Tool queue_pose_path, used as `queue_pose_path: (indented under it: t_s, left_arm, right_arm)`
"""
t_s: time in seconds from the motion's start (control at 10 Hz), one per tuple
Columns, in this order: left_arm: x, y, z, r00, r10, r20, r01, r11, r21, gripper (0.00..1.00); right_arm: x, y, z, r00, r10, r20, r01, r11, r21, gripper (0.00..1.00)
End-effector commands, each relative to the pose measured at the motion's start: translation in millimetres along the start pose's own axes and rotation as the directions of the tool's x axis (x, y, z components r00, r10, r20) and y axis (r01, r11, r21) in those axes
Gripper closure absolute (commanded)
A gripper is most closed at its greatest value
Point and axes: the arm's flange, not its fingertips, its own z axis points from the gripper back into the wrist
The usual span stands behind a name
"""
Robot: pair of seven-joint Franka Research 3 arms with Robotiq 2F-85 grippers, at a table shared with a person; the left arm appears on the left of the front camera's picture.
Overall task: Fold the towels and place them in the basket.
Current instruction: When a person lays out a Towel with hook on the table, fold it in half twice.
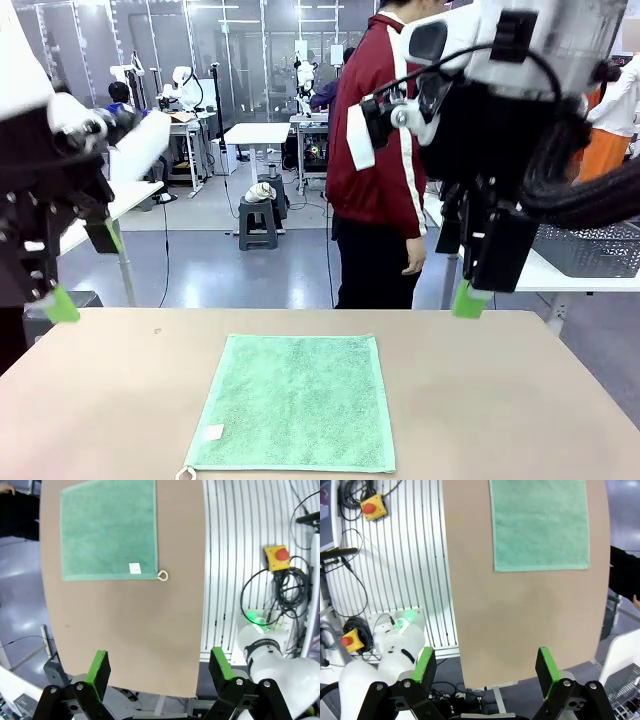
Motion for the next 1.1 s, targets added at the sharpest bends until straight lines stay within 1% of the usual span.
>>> queue_pose_path:
  t_s: [0.0, 0.2, 0.3, 0.4, 0.5, 0.6, 0.7, 0.9, 1.0]
  left_arm:
    - [-3, -4, -58, 0.998, 0.057, -0.006, -0.057, 0.998, -0.018, 0.0]
    - [-2, -14, -116, 0.997, 0.079, -0.021, -0.08, 0.994, -0.075, 0.0]
    - [-1, -20, -140, 0.996, 0.088, -0.031, -0.09, 0.991, -0.094, 0.0]
    - [1, -29, -164, 0.996, 0.08, -0.045, -0.083, 0.992, -0.093, 0.0]
    - [5, -39, -190, 0.997, 0.071, -0.038, -0.075, 0.991, -0.112, 0.0]
    - [10, -47, -216, 0.998, 0.061, -0.032, -0.065, 0.991, -0.121, 0.0]
    - [13, -50, -232, 0.998, 0.06, -0.026, -0.063, 0.992, -0.106, 0.0]
    - [12, -45, -258, 0.998, 0.058, -0.019, -0.059, 0.995, -0.078, 0.0]
    - [10, -40, -269, 0.998, 0.054, -0.018, -0.056, 0.996, -0.077, 0.0]
  right_arm:
    - [-1, -16, -50, 1.0, 0.0, 0.013, 0.0, 0.999, 0.032, 0.0]
    - [3, -24, -99, 0.999, 0.007, 0.039, -0.011, 0.995, 0.097, 0.0]
    - [5, -25, -120, 0.999, 0.01, 0.047, -0.015, 0.994, 0.109, 0.0]
    - [5, -23, -141, 0.999, 0.012, 0.049, -0.017, 0.995, 0.096, 0.0]
    - [4, -20, -163, 0.999, 0.019, 0.049, -0.024, 0.994, 0.105, 0.0]
    - [2, -18, -187, 1.0, 0.024, 0.018, -0.026, 0.994, 0.104, 0.0]
    - [4, -16, -206, 0.999, 0.044, 0.022, -0.047, 0.993, 0.109, 0.0]
    - [14, -14, -244, 0.998, 0.061, -0.005, -0.06, 0.992, 0.114, 0.0]
    - [19, -12, -264, 0.997, 0.08, 0.014, -0.081, 0.989, 0.127, 0.0]
